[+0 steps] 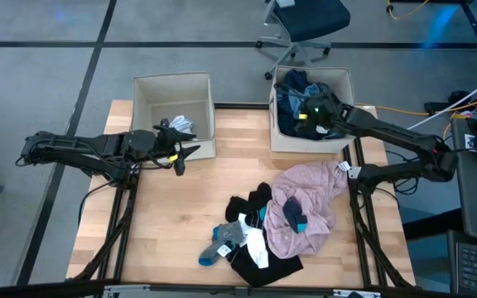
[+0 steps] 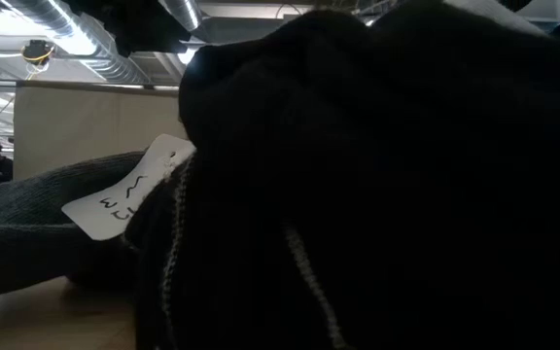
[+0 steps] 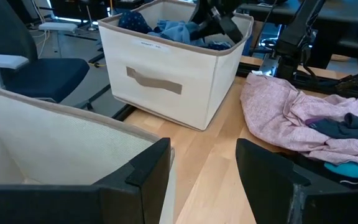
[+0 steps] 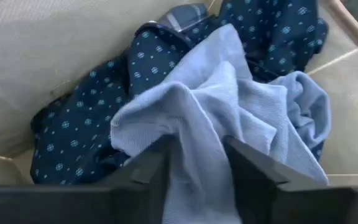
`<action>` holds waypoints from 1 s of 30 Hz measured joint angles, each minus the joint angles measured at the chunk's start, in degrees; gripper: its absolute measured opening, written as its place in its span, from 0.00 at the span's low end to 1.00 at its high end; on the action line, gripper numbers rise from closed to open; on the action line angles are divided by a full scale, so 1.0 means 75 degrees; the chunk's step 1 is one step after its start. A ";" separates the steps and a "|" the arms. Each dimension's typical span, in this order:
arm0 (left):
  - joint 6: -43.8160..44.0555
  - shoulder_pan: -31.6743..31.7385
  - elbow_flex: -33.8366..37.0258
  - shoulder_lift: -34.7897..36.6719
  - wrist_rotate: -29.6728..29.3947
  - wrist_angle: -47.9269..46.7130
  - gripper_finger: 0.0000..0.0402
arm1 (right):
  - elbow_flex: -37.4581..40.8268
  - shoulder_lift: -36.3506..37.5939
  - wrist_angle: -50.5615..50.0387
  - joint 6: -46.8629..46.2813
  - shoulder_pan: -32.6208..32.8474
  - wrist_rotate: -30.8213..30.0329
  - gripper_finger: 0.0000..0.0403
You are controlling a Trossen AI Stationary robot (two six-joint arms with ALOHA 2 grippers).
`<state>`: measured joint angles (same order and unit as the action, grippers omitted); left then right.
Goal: Sort clothes
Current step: Put the blue sock into the right laundry bin, then put the gray sock into the right laundry bin
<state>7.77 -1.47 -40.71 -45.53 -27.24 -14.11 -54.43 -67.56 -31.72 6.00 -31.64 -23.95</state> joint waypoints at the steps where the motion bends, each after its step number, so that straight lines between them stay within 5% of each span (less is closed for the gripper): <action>1: 0.0000 0.0000 0.0000 -0.0001 0.0002 0.0000 0.44 | 0.0000 -0.0003 0.0008 0.0016 0.0009 -0.0033 0.43; 6: 0.0000 0.0000 0.0000 0.0000 0.0003 -0.0003 0.44 | -0.0094 0.0299 -0.0159 0.0172 0.0032 -0.0049 0.60; 12: -0.0003 -0.0001 0.0000 -0.0001 0.0003 0.0260 0.44 | -0.1088 0.0909 -0.0943 0.0072 0.0634 -0.0056 0.68; 20: -0.0897 -0.0469 0.0000 -0.0236 0.1635 0.2567 0.44 | -0.1425 0.1651 -0.0775 -0.0527 0.2633 0.0926 0.67; 30: -0.0438 -0.1947 -0.0035 -0.1954 0.1721 0.2798 0.44 | -0.0412 0.1458 0.0144 -0.1487 0.5411 0.0877 0.67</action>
<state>4.49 -16.07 -40.97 -60.19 -14.34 6.88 -57.52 -56.62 -30.64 -5.15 8.95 -17.37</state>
